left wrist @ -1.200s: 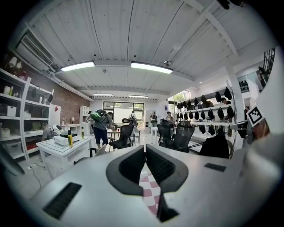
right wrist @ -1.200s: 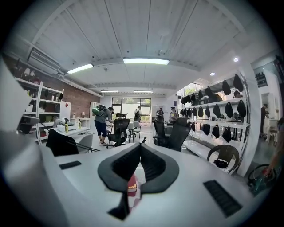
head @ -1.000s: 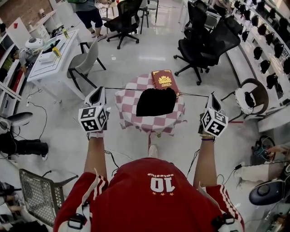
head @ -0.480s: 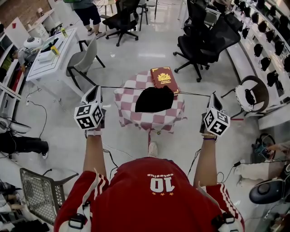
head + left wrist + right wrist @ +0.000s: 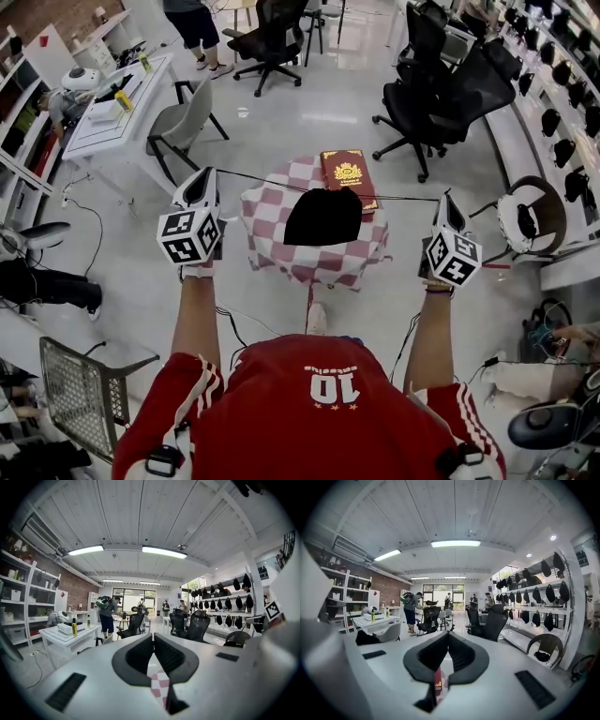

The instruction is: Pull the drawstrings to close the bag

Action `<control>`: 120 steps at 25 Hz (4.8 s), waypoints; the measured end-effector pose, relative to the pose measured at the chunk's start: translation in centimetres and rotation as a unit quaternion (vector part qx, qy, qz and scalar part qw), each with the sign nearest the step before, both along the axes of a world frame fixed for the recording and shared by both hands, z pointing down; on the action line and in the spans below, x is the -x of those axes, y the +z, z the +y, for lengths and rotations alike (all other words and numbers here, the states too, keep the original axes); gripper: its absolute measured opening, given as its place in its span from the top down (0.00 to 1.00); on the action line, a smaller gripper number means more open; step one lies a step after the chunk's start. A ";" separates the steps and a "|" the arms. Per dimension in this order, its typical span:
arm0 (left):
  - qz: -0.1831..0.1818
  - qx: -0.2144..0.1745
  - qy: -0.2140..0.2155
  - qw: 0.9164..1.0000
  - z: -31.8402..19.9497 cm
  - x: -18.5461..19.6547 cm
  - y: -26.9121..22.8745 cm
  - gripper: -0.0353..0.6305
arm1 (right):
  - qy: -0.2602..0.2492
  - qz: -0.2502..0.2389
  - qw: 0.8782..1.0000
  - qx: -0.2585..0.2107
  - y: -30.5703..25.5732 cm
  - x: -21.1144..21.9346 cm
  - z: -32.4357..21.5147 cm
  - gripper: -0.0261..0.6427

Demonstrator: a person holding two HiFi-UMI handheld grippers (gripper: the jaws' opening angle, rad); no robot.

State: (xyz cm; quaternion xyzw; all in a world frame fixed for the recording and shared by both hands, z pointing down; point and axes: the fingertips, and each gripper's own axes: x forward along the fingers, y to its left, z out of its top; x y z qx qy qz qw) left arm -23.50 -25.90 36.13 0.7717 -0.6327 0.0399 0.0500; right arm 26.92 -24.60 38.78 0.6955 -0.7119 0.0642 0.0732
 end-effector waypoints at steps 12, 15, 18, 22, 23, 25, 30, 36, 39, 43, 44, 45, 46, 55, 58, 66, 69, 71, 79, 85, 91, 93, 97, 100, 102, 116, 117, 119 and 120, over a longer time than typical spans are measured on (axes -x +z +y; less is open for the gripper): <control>0.003 -0.030 -0.001 1.000 -7.7 -1.5 -2.9 0.92 | -0.079 -0.005 0.997 -0.015 -1.7 4.7 -11.3 0.94; 0.001 -0.027 -0.008 1.000 -10.0 -1.2 -3.1 0.92 | -0.101 -0.005 0.995 -0.018 -2.1 6.0 -13.9 0.94; -0.003 -0.029 -0.019 0.999 -12.4 -0.7 -3.7 0.92 | -0.119 -0.005 0.993 -0.023 -2.7 7.1 -16.2 0.94; -0.006 -0.043 -0.028 0.999 -14.9 -0.3 -5.6 0.92 | -0.137 -0.007 0.990 -0.042 -4.3 7.9 -18.8 0.94; -0.005 -0.047 -0.030 0.998 -15.3 -0.2 -6.2 0.92 | -0.141 -0.009 0.989 -0.048 -4.7 8.0 -19.3 0.94; -0.003 -0.056 -0.035 0.998 -15.9 0.3 -7.1 0.92 | -0.146 -0.015 0.987 -0.058 -5.5 7.9 -20.1 0.94; 0.008 -0.070 -0.042 0.997 -15.8 1.6 -8.0 0.92 | -0.150 -0.020 0.986 -0.066 -5.7 8.3 -21.3 0.94; 0.002 -0.030 -0.020 0.999 -13.8 1.3 -3.8 0.92 | -0.179 -0.017 0.984 -0.008 -0.7 11.1 -20.6 0.93; 0.003 -0.003 0.003 1.000 -12.8 0.5 -1.2 0.92 | -0.185 -0.018 0.982 0.020 1.8 12.0 -19.6 0.93; 0.006 0.029 0.031 0.999 -11.2 -1.0 2.0 0.92 | -0.191 -0.014 0.981 0.044 3.8 12.6 -18.0 0.93; 0.008 0.036 0.038 0.999 -10.8 -1.5 2.7 0.92 | -0.190 -0.013 0.980 0.049 4.1 12.6 -17.6 0.94; 0.009 0.043 0.046 0.998 -10.4 -2.0 3.4 0.92 | -0.189 -0.012 0.980 0.053 4.5 12.5 -17.1 0.94; 0.008 0.050 0.056 0.997 -10.0 -2.6 4.0 0.92 | -0.188 -0.012 0.980 0.058 4.8 12.4 -16.6 0.93; 0.000 0.095 0.173 0.980 -5.7 -9.1 7.7 0.92 | -0.180 -0.012 0.978 0.108 9.0 12.4 -11.1 0.93; 0.000 0.105 0.219 0.970 -3.8 -11.6 8.7 0.92 | -0.184 -0.007 0.975 0.126 10.3 12.5 -8.9 0.94; -0.007 0.123 0.295 0.947 0.3 -16.5 11.4 0.91 | -0.203 0.001 0.966 0.162 12.8 12.2 -4.6 0.93; 0.000 0.134 0.292 0.947 0.8 -16.8 12.7 0.91 | -0.206 -0.001 0.963 0.174 13.9 12.1 -3.8 0.93; 0.010 0.140 0.295 0.945 1.4 -17.0 13.4 0.91 | -0.211 -0.004 0.960 0.183 14.5 12.2 -3.2 0.93; -0.003 0.160 0.269 0.950 3.1 -16.4 17.0 0.85 | -0.204 0.020 0.959 0.194 17.1 12.6 -1.5 0.93; -0.003 0.161 0.260 0.952 3.7 -15.6 17.1 0.77 | -0.209 0.028 0.959 0.192 17.1 12.9 -0.8 0.80; 0.007 0.139 0.254 0.957 3.8 -15.0 15.2 0.77 | -0.206 0.031 0.962 0.176 15.6 13.3 -0.8 0.80; 0.011 0.131 0.248 0.960 3.9 -14.5 14.4 0.77 | -0.206 0.032 0.963 0.170 15.0 13.6 -0.8 0.80; 0.018 0.110 0.235 0.966 3.8 -13.4 12.6 0.77 | -0.205 0.031 0.966 0.153 13.6 14.3 -0.5 0.80; 0.022 0.090 0.225 0.970 3.8 -12.6 10.8 0.77 | -0.205 0.027 0.969 0.135 11.9 14.8 -0.3 0.80; 0.024 0.074 0.221 0.972 3.8 -12.1 9.3 0.77 | -0.207 0.026 0.971 0.121 10.5 15.2 -0.3 0.81; 0.045 -0.018 0.201 0.978 2.4 -11.9 0.2 0.92 | -0.229 0.020 0.973 0.021 1.0 17.5 -0.6 0.91; 0.046 -0.018 0.201 0.978 2.2 -12.0 0.1 0.93 | -0.226 0.017 0.974 0.017 0.7 17.5 -0.8 0.92; 0.046 -0.018 0.201 0.978 1.8 -12.3 0.1 0.93 | -0.217 0.014 0.976 0.011 0.3 17.1 -1.1 0.93; 0.045 -0.018 0.201 0.978 1.6 -12.5 0.1 0.94 | -0.211 0.012 0.977 0.008 0.1 16.8 -1.3 0.93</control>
